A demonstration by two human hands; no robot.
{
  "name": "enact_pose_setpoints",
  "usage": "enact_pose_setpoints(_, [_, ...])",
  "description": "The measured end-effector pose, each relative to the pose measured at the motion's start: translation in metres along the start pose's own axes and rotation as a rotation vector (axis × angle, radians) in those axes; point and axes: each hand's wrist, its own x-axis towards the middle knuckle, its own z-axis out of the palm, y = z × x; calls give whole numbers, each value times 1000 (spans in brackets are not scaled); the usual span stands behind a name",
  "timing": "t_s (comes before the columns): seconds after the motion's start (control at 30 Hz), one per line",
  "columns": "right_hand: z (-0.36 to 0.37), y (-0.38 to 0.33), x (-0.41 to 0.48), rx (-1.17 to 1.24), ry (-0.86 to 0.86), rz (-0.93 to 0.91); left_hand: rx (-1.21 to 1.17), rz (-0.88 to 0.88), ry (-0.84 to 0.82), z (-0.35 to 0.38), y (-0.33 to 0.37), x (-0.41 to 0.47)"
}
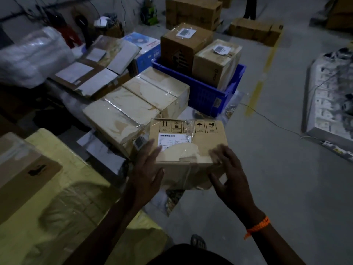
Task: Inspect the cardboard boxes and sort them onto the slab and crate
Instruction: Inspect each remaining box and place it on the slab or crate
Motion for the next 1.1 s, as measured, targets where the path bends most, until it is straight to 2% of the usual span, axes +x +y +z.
enact_pose_setpoints(0.1, [7, 17, -18, 239, 41, 362, -264, -388, 84, 10, -14, -22])
enact_pose_setpoints(0.17, [17, 21, -24, 390, -86, 485, -468, -539, 16, 16, -15, -31])
enact_pose_setpoints(0.2, [23, 21, -26, 430, -150, 489, -482, -571, -24, 19, -13, -33])
enact_pose_setpoints(0.27, [30, 19, -28, 454, -184, 465, -430, -582, -41, 23, -11, -36])
enact_pose_setpoints(0.33, [27, 16, -24, 499, -149, 495, -396, -570, -26, 22, -9, -33])
enact_pose_setpoints(0.47, [13, 16, -17, 539, -107, 534, -271, -491, 64, 13, -1, -13])
enact_pose_setpoints(0.57, [14, 20, -12, 542, -95, 550, -208, -508, 94, 8, 6, 1])
enact_pose_setpoints(0.9, [58, 54, 28, 414, -266, 482, -127, -613, -224, 54, -31, 2])
enact_pose_setpoints(1.0, [75, 65, 32, 338, -288, 451, -63, -561, -284, 59, -40, 5])
enact_pose_setpoints(1.1, [91, 66, 34, 166, -226, 426, 39, -481, -335, 59, -47, 6])
